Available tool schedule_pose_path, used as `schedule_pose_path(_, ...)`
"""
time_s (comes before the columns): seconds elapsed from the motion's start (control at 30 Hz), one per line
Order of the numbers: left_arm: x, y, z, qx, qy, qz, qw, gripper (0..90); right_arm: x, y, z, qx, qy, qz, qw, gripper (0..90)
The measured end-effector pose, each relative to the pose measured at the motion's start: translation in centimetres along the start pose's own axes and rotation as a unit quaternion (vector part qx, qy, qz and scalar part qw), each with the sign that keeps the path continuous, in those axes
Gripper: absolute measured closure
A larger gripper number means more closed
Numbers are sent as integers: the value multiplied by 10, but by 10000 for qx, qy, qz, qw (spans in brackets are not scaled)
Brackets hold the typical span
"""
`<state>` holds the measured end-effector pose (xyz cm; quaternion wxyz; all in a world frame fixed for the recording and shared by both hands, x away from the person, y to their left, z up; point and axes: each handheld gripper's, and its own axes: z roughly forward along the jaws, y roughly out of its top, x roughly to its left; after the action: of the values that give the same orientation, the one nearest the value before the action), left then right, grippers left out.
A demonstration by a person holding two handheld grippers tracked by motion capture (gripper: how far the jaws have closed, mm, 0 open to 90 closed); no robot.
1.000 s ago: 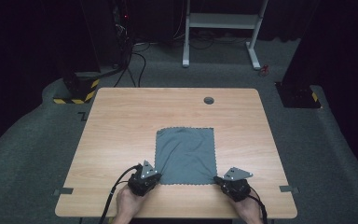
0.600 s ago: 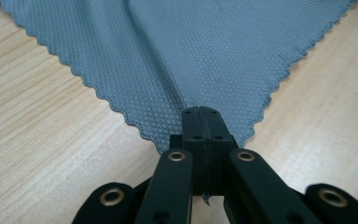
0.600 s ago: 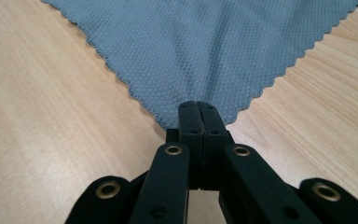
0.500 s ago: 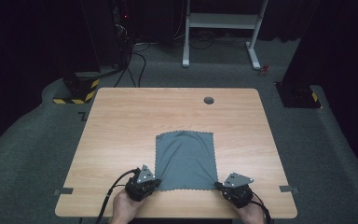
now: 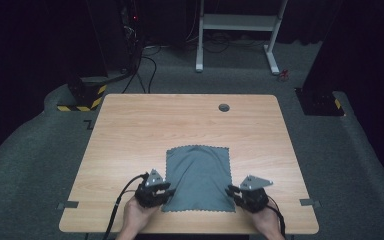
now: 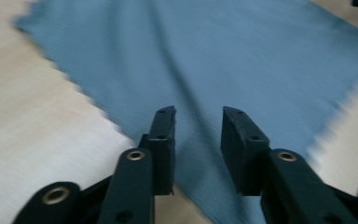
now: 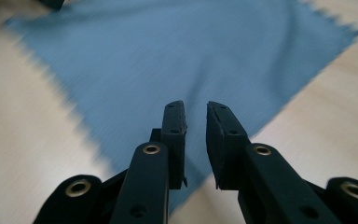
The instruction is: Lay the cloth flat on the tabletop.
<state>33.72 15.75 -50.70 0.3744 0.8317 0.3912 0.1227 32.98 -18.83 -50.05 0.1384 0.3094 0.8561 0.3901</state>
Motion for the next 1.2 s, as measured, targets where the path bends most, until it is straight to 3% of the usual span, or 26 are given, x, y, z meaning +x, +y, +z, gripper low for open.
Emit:
schedule_pose_path(0.13, 31, 21, 22, -62, 604, -369, 9975, 584, -33, 26, 29, 29, -561, 177, 9983, 785)
schedule_pose_path(0.17, 48, 30, 30, -95, 801, -538, 9953, 571, -52, 37, 44, 76, -741, 396, 9964, 785)
schedule_pose_path(0.2, 48, 30, 30, -95, 801, -538, 9953, 571, -52, 37, 44, 76, -741, 396, 9964, 785)
schedule_pose_path(0.27, 62, 39, 36, -101, 912, -667, 9935, 571, -68, 45, 55, 79, -907, 670, 9936, 784)
schedule_pose_path(0.33, 70, 48, 42, -33, 1036, -661, 9924, 571, -83, 54, 65, 70, -1091, 891, 9900, 761)
schedule_pose_path(0.47, 83, 62, 55, 187, 1221, -652, 9902, 583, -94, 60, 77, 225, -1193, 1003, 9875, 706)
schedule_pose_path(0.6, 87, 65, 61, 243, 1251, -667, 9896, 582, -99, 59, 85, 277, -1179, 1043, 9871, 687)
schedule_pose_path(0.63, 87, 65, 63, 264, 1248, -652, 9897, 585, -102, 57, 89, 301, -1134, 1181, 9860, 689)
schedule_pose_path(0.73, 89, 67, 66, 293, 1189, -641, 9904, 600, -105, 55, 90, 240, -1098, 1236, 9859, 718)
schedule_pose_path(0.93, 87, 71, 69, 361, 979, -456, 9935, 775, -104, 56, 91, 270, -954, 1025, 9898, 889)
schedule_pose_path(1.03, 86, 75, 72, 447, 869, -385, 9945, 890, -105, 56, 92, 272, -930, 983, 9904, 900)
schedule_pose_path(1.13, 90, 76, 73, 401, 788, -481, 9949, 900, -106, 56, 90, 269, -983, 1023, 9895, 900)
schedule_pose_path(1.2, 91, 76, 73, 366, 881, -422, 9945, 900, -107, 57, 88, 189, -1041, 1026, 9891, 900)
